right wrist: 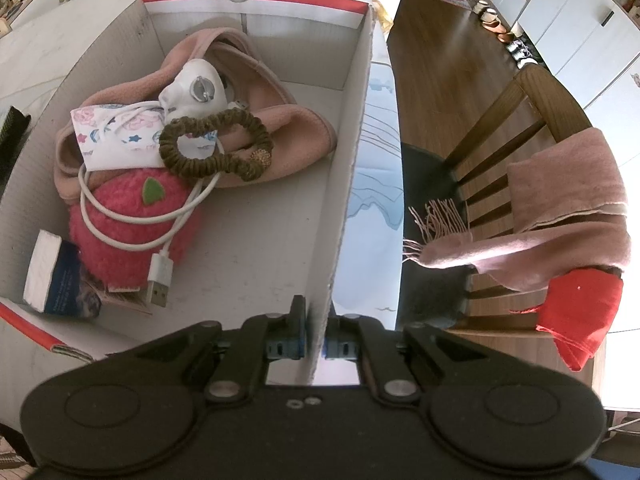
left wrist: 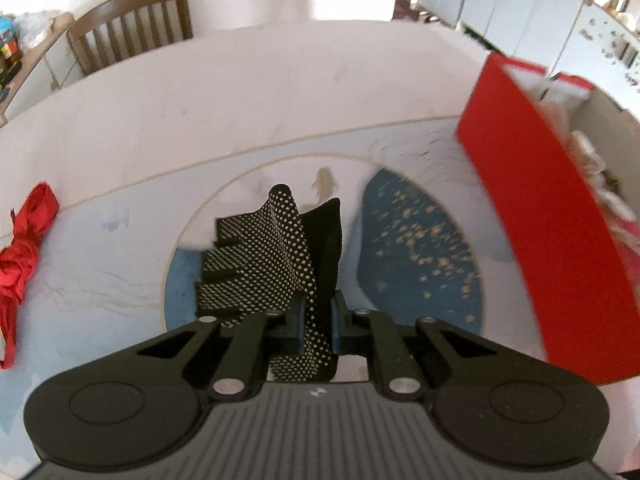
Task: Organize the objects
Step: 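Grasp the black dotted glove by its cuff with the left gripper, then lift and carry the glove over the box with the left gripper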
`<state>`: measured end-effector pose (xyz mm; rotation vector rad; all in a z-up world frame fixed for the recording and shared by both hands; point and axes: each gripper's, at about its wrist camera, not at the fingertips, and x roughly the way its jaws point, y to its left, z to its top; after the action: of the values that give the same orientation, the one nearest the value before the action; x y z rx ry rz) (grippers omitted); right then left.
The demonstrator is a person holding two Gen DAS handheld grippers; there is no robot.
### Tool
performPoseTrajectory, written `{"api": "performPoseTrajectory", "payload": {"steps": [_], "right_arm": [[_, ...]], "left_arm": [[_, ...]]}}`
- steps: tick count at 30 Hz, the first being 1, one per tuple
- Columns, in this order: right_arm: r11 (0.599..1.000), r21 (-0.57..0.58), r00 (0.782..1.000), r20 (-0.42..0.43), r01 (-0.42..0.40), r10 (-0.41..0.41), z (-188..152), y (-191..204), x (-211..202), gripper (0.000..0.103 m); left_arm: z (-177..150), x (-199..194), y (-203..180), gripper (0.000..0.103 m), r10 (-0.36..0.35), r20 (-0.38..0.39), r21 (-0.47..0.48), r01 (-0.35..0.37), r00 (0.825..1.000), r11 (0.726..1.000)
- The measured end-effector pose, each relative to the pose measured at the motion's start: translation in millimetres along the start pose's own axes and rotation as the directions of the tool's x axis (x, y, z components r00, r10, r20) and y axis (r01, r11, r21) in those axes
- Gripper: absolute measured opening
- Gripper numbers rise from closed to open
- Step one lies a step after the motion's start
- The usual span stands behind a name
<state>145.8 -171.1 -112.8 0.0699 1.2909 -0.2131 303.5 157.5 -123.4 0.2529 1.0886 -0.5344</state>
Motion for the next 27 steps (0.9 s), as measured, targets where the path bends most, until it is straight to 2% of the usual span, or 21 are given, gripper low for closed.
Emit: {"api": "performPoseTrajectory", "payload": {"steps": [8,15,20,27], "right_arm": [[1.0,-0.004,1.0,0.001,-0.001,0.001,-0.4,0.5,0.0,0.005],[1.0,-0.006,1.0,0.002,-0.001,0.001,0.7,0.6,-1.8,0.004],[1.0,-0.007,1.0,0.003,0.0,0.0,0.8,1.0,-2.1,0.004],[1.0,-0.011,1.0,0.006,0.001,-0.001,1.1,1.7,-3.7,0.004]], "left_arm": [[8.7,-40.2,-22.2,0.011,-0.106,0.036,0.05,0.104,0.994,0.993],[23.8,-71.6,-57.0,0.011,-0.204,0.077,0.124,0.193,0.976,0.973],[35.7,-96.9,-83.0,0.011,-0.275,0.112,0.199,0.249,0.955,0.948],[52.3,-111.6,-123.4,0.011,-0.349,0.124,0.307,0.298,0.929,0.904]]}}
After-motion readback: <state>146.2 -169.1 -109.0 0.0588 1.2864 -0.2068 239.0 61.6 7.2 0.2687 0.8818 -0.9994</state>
